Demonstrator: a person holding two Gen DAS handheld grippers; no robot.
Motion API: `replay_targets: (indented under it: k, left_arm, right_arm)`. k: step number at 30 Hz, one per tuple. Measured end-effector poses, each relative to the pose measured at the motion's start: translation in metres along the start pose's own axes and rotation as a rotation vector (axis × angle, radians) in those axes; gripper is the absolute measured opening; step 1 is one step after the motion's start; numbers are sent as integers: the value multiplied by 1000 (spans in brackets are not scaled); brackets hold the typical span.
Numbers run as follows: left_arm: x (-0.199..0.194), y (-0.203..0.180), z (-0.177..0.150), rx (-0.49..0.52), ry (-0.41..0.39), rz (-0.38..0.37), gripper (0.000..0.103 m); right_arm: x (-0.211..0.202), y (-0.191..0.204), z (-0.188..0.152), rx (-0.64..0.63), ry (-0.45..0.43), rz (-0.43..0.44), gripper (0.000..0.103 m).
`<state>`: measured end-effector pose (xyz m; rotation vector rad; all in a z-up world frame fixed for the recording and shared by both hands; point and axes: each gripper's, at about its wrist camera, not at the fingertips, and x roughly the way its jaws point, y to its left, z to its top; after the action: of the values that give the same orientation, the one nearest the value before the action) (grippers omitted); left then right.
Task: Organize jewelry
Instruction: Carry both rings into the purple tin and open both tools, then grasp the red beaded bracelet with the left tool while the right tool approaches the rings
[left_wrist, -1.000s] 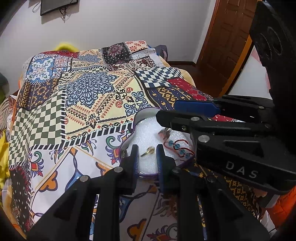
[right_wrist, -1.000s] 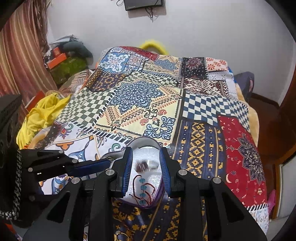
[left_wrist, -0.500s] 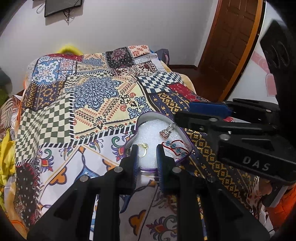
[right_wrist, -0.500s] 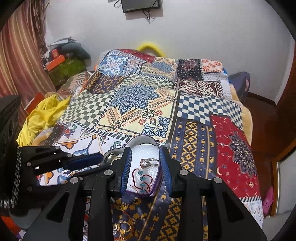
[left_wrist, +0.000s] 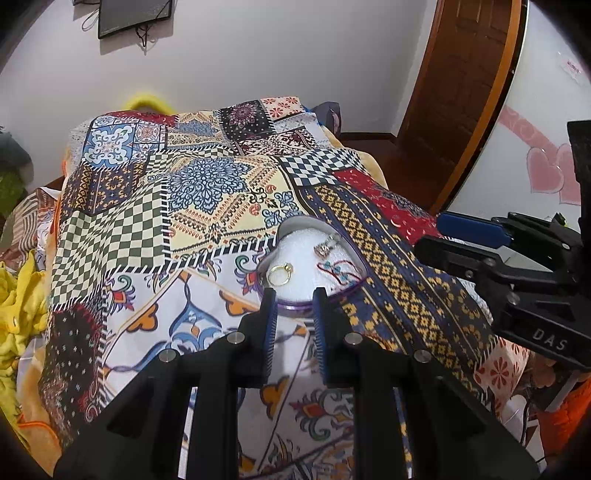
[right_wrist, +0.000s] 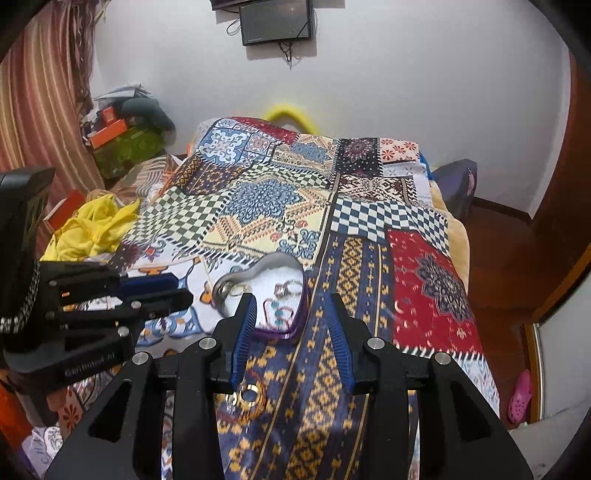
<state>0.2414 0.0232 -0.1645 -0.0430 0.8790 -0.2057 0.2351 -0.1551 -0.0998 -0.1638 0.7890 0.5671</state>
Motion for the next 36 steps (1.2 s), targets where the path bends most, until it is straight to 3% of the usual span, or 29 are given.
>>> replay_targets:
  k: [9, 13, 19, 26, 27, 28, 36]
  left_arm:
    - [4, -9, -23, 19, 56, -11, 19]
    - [23, -13, -34, 8, 117, -45, 19]
    - [55, -15, -39, -7, 181, -36, 19]
    - [66, -23, -41, 13, 172, -36, 18]
    - [66, -23, -41, 13, 168, -35, 15]
    - [65, -23, -41, 14, 165, -33, 6]
    - [45, -22, -44, -1, 130, -42, 6]
  right_arm:
    - [-7, 0, -23, 16, 26, -30, 36]
    - [-4, -3, -35, 46, 47, -38, 36]
    - [4, -7, -53, 78, 94, -41, 36]
    - [6, -14, -64, 96, 120, -44, 36]
    - [6, -15, -65, 99, 123, -43, 36]
    - [6, -15, -66, 102, 124, -40, 36]
    - [6, -14, -71, 109, 129, -22, 36]
